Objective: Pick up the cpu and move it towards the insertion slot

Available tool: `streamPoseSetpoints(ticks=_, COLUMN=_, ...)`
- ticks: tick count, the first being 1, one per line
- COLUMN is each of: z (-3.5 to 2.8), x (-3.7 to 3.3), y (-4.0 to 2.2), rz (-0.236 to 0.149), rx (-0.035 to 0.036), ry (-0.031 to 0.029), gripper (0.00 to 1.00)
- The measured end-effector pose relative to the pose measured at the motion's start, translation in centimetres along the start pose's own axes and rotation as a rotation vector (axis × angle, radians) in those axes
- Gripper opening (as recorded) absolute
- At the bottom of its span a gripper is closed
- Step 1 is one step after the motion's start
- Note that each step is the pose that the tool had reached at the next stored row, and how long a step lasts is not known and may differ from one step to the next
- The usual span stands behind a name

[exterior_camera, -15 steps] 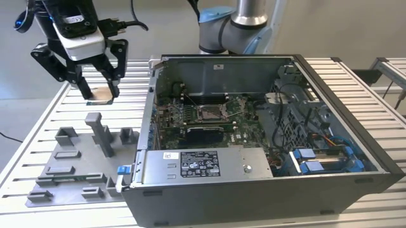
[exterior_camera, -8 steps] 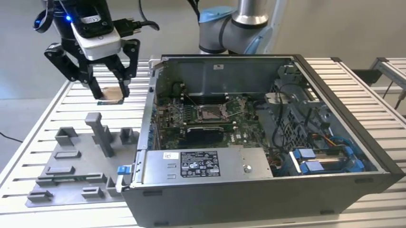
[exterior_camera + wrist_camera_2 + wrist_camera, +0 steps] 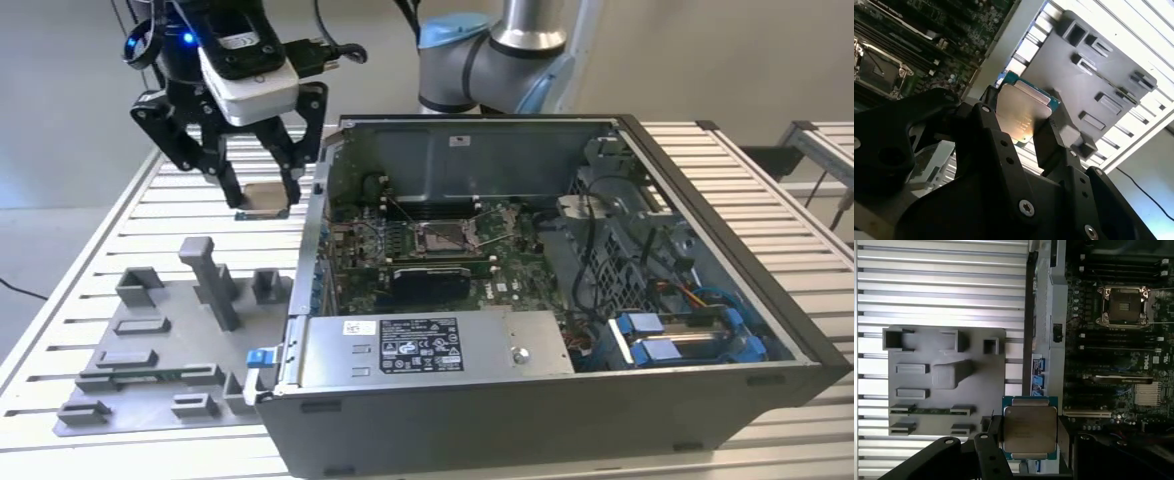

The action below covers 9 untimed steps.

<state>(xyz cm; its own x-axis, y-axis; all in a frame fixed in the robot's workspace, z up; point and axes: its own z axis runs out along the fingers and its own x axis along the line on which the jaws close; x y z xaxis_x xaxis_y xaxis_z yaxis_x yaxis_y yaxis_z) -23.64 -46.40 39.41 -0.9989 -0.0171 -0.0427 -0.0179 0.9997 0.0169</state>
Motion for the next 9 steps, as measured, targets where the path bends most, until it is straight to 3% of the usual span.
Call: streamPoseSetpoints(ticks=9, z=0.15, x=-3.42, y=-0.06, rz=0.000, rx=0.0000, ry=0.0000, gripper=0.00)
